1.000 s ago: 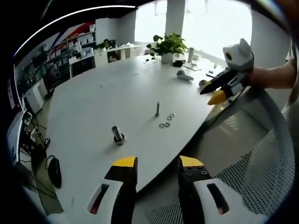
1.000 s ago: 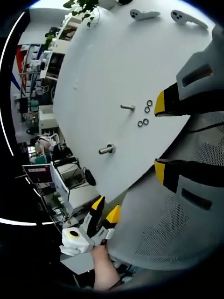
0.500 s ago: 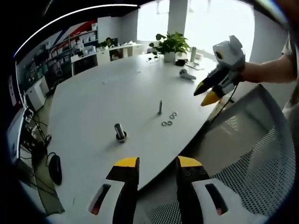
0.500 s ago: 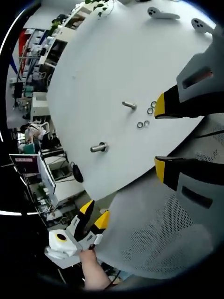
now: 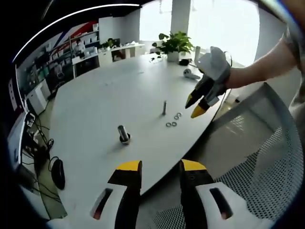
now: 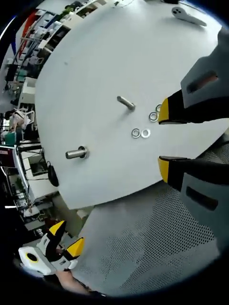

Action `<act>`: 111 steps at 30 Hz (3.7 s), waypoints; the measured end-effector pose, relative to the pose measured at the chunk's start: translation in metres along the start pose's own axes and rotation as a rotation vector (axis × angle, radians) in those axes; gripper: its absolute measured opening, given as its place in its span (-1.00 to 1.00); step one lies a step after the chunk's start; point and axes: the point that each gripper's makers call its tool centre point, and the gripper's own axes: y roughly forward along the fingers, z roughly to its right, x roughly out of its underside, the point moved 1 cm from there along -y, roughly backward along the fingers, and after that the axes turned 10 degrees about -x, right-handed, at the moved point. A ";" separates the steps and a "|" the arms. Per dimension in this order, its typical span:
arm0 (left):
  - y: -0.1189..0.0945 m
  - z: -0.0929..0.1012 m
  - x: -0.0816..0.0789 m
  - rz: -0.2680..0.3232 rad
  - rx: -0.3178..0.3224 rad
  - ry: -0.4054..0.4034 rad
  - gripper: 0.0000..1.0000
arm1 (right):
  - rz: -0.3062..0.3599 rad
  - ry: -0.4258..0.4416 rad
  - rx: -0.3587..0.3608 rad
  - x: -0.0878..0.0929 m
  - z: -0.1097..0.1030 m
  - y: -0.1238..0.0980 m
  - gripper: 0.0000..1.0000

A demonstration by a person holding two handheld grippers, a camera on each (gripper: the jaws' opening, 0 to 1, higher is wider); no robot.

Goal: Place the washer onto the threaded stud by aligning its center hole with the stud, sliding it down to the base, and recovering from edge contact or off-axis alignment until the washer reaches the visible bottom stop.

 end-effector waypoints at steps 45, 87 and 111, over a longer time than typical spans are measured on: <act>0.000 0.007 0.000 -0.003 0.027 0.024 -0.44 | -0.247 -0.241 -0.075 -0.003 0.021 0.057 -0.61; -0.005 0.009 -0.010 0.061 0.034 0.009 -0.47 | -0.037 0.054 0.027 0.002 0.019 0.041 -0.75; -0.007 0.001 -0.015 0.091 -0.013 0.009 -0.47 | 0.044 0.016 0.133 -0.028 0.058 -0.009 -0.75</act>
